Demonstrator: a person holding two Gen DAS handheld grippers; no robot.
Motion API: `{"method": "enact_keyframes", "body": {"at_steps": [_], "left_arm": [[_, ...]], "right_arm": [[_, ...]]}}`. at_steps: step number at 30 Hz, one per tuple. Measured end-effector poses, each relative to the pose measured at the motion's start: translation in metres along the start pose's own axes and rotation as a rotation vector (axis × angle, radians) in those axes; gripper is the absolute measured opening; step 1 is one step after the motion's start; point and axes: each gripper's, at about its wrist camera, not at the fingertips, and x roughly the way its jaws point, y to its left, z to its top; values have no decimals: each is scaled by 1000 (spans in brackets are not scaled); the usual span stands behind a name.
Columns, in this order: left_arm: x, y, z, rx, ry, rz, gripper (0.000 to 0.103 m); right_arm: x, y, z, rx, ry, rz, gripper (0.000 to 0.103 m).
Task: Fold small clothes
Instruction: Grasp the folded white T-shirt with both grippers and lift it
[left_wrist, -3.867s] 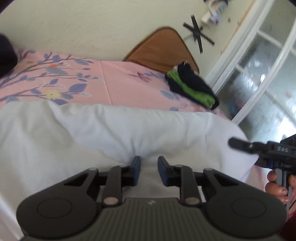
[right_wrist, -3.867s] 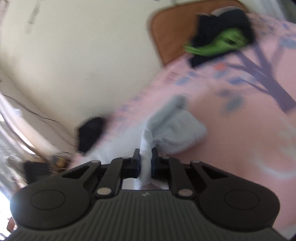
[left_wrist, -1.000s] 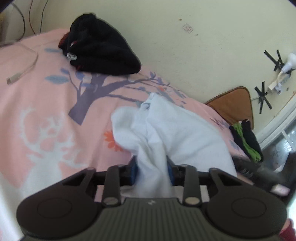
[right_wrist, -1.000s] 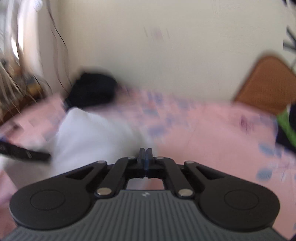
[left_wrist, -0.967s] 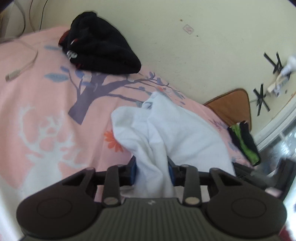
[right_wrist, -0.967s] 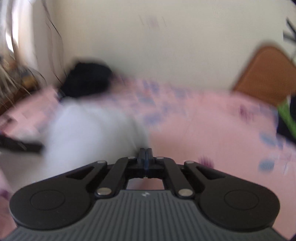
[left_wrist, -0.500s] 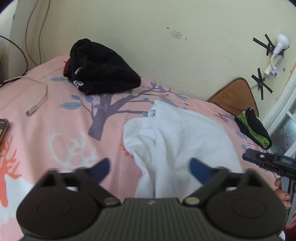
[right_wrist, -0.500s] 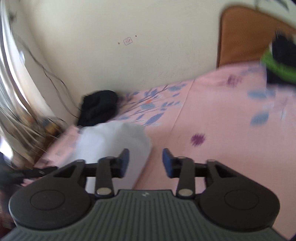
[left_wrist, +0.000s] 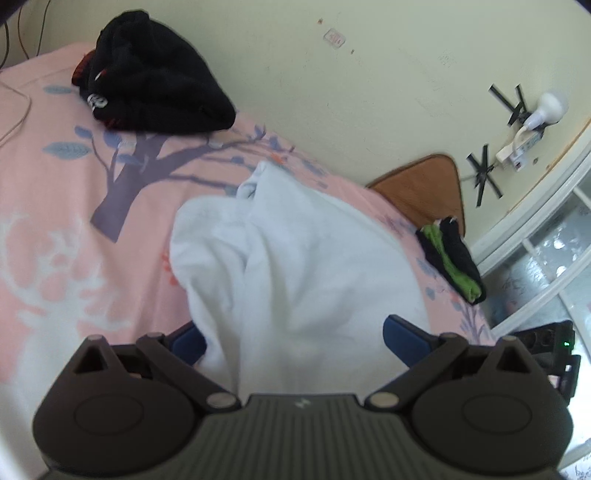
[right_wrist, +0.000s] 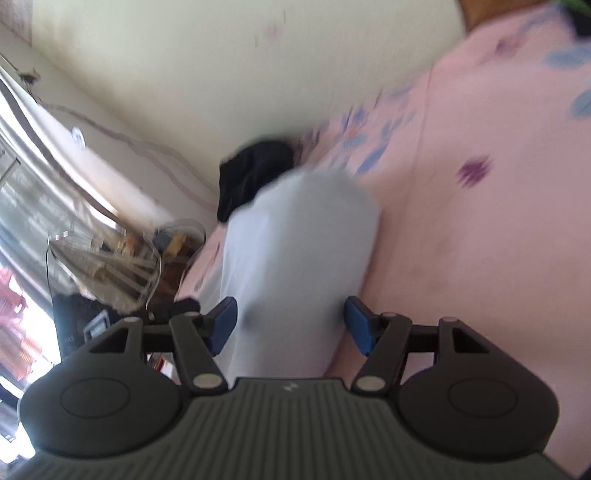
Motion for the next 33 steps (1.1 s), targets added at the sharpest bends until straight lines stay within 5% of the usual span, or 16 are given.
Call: {"method": "enact_keyframes", "body": {"at_steps": [3, 8, 23, 29, 33], "left_arm": [[3, -5, -3, 39, -14, 19, 103], [1, -15, -18, 150, -45, 59, 103], [7, -39, -29, 274, -36, 188, 103], [1, -29, -25, 206, -51, 125, 103], [-4, -15, -20, 123, -63, 50, 103]], "right_arm": [[20, 24, 0, -99, -3, -10, 76], [27, 35, -17, -232, -68, -36, 80], [25, 31, -14, -238, -28, 17, 98], [7, 25, -17, -170, -113, -9, 94], [5, 17, -13, -110, -127, -72, 67]]}}
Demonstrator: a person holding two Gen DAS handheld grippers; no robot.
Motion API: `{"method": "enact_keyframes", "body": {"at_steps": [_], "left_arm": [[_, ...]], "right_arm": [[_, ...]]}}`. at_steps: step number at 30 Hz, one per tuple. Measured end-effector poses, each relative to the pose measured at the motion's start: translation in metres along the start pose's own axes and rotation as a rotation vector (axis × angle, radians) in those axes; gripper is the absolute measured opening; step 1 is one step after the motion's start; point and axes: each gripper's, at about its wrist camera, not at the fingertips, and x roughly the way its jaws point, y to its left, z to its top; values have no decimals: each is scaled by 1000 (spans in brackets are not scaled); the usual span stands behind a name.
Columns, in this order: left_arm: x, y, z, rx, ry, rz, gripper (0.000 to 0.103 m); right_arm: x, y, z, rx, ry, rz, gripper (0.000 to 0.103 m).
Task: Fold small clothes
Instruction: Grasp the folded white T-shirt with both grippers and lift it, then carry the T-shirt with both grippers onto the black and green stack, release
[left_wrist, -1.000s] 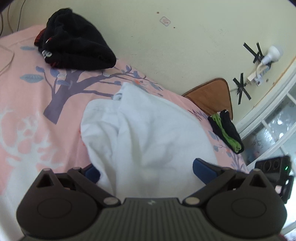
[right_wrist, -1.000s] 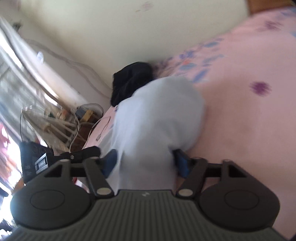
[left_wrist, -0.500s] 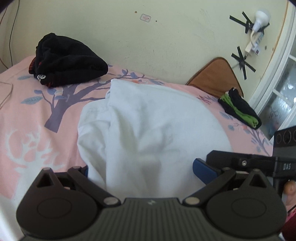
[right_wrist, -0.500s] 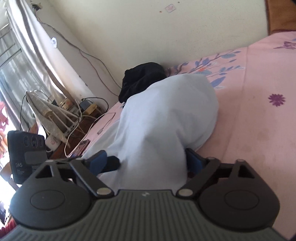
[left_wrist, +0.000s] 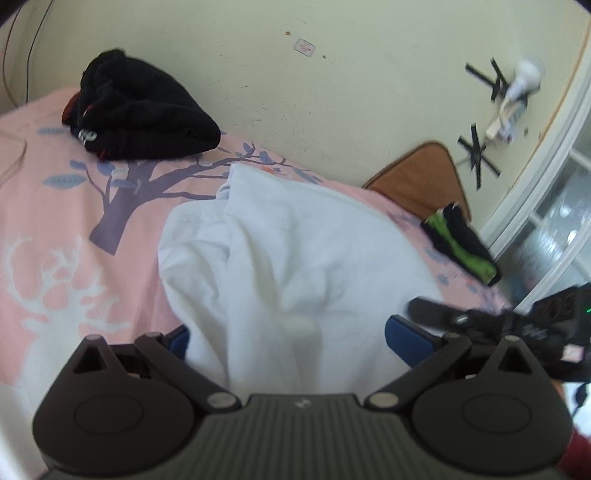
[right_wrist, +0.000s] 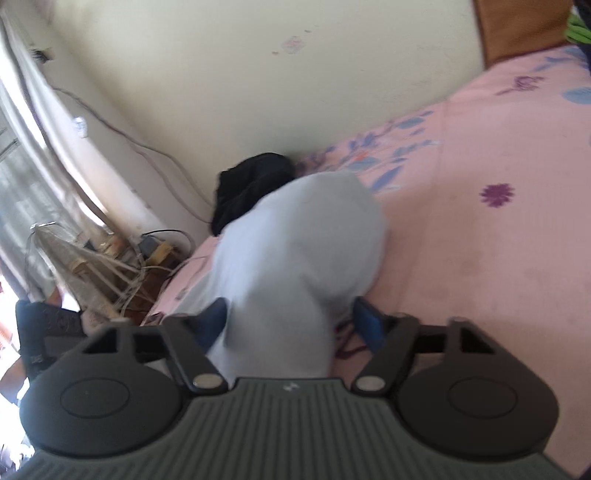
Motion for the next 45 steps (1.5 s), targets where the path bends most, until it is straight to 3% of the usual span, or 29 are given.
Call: {"method": "enact_keyframes", "body": {"at_steps": [2, 4, 5, 7, 10, 13, 17, 21, 27, 28, 30, 31, 32, 34, 36, 37, 39, 42, 45], "left_arm": [[-1, 6, 1, -36, -6, -29, 102], [-1, 11, 3, -63, -13, -50, 99], [0, 13, 4, -75, -18, -51, 92], [1, 16, 6, -117, -30, -47, 81], [4, 21, 8, -194, -16, -32, 48], [12, 7, 17, -196, 20, -99, 41], [35, -49, 41, -48, 43, -142, 41], [82, -113, 81, 50, 85, -223, 41], [176, -258, 153, 283, 73, -357, 43], [195, -283, 163, 316, 63, -369, 46], [235, -326, 175, 383, 33, -360, 64], [258, -342, 177, 410, 10, -332, 89], [281, -355, 176, 423, -15, -286, 102], [331, -367, 168, 426, -8, -162, 101], [379, -365, 153, 410, 106, -57, 86], [397, -360, 145, 397, 172, -20, 76], [407, -346, 132, 367, 208, -26, 80], [387, -333, 125, 362, 162, -32, 84], [353, -321, 118, 363, 130, -36, 84]], "right_arm": [[9, 0, 3, 8, 43, 14, 59], [18, 5, 6, 3, 63, 13, 59], [22, 9, 7, -11, 75, 11, 57], [30, 15, 11, -18, 110, 14, 37], [26, 33, 18, -88, 98, 39, 28], [8, 49, 26, -205, 40, 33, 26], [-28, 44, 46, -277, -43, 16, 26], [-77, 16, 78, -284, -150, -51, 26], [-166, -43, 144, -289, -427, -206, 26], [-181, -58, 155, -275, -484, -230, 26], [-203, -93, 173, -218, -587, -284, 27], [-209, -114, 180, -179, -628, -323, 27], [-210, -136, 186, -138, -656, -376, 28], [-198, -184, 197, -41, -646, -529, 44], [-170, -231, 204, 41, -510, -717, 52], [-162, -244, 200, 30, -491, -756, 54], [-168, -242, 188, -12, -546, -738, 59], [-191, -219, 174, 1, -659, -698, 64], [-201, -193, 161, -17, -687, -748, 66]]}}
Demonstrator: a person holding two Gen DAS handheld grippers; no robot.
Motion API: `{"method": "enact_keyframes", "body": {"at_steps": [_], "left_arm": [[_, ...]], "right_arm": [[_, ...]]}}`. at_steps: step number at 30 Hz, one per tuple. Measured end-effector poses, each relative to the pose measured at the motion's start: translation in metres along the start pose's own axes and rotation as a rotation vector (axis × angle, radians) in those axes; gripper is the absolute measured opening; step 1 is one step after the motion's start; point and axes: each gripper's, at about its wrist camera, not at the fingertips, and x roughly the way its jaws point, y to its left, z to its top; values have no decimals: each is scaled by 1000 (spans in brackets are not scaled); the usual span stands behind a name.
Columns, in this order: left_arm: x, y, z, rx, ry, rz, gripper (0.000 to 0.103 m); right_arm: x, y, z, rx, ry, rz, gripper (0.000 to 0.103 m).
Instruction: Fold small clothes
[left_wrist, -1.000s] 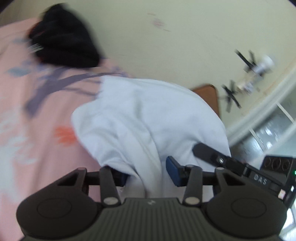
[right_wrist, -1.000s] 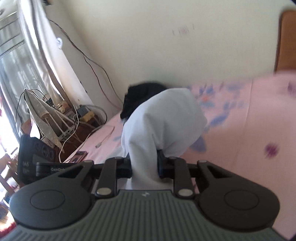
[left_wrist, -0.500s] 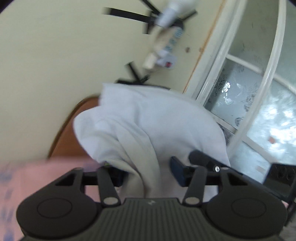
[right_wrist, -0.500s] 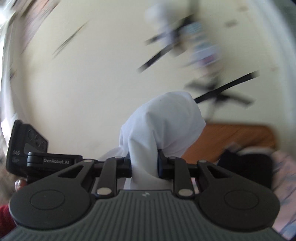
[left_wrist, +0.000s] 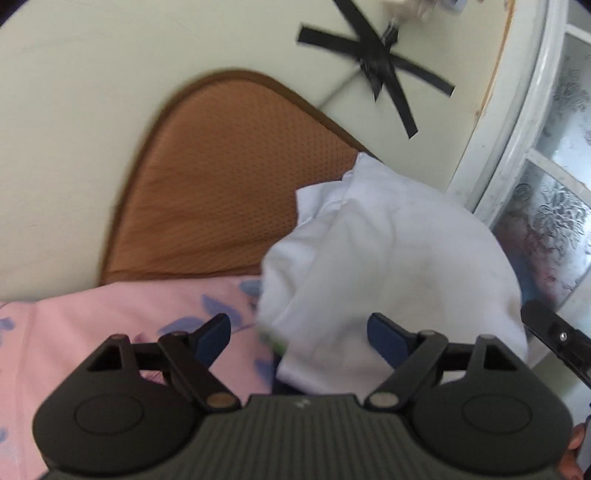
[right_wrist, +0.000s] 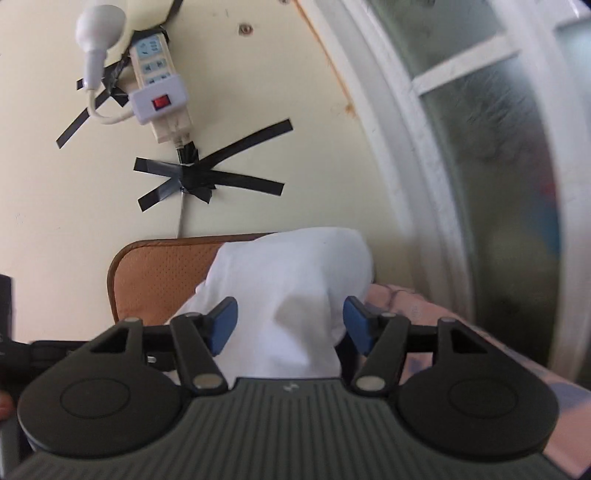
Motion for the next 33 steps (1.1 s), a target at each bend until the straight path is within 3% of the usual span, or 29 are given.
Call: {"method": "enact_keyframes", "body": {"at_steps": [6, 13, 17, 23, 33], "left_arm": [[-71, 12, -56, 50, -19, 52, 89], [-131, 15, -134, 74, -4, 142, 99], [-153, 17, -164, 82, -3, 192, 102], [-171, 20, -184, 75, -39, 234, 103], [-185, 16, -195, 110, -82, 276, 103]], "right_arm": [[-55, 20, -43, 30, 85, 64, 66], [-114, 47, -98, 70, 194, 65, 66], [-140, 54, -113, 45, 194, 18, 66], [-159, 54, -128, 18, 171, -60, 66], [-160, 46, -131, 66, 158, -77, 70]]}}
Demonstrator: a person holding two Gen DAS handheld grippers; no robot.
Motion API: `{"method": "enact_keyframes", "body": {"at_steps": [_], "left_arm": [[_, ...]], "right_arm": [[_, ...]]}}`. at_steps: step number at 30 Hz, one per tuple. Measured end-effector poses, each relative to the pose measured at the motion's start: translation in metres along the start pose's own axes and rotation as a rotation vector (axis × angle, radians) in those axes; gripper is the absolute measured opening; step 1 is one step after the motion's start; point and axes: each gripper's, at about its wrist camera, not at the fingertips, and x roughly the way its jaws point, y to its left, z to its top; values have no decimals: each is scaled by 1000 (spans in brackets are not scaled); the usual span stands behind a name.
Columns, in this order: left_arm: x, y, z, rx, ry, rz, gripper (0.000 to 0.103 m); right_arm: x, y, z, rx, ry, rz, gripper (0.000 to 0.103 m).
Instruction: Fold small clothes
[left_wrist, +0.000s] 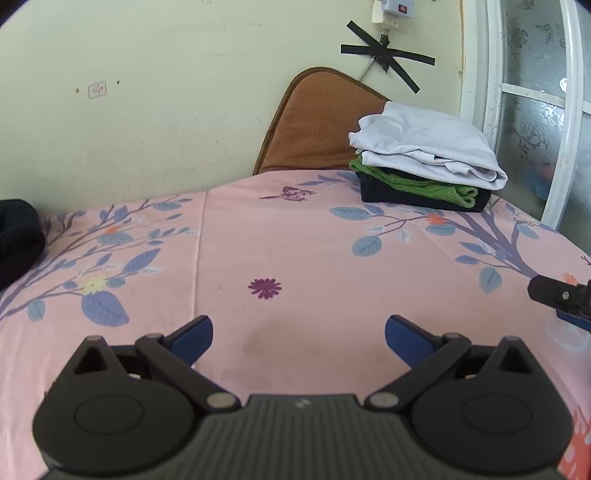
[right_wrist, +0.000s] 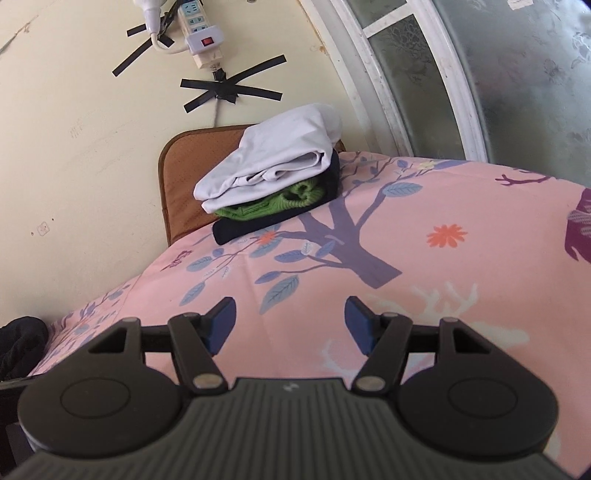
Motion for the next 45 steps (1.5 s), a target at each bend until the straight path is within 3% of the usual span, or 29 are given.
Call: {"method": "enact_keyframes", "body": {"at_steps": [9, 22, 45], "left_arm": [[0, -4, -1, 13, -6, 19, 103], [-10, -16, -6, 83, -74, 66, 103], [-13, -4, -3, 5, -89, 129, 103]], "right_arm": [[1, 1, 0, 0, 15, 16, 73], [4, -2, 1, 27, 26, 44, 74], [4, -7, 2, 64, 18, 75, 79]]}}
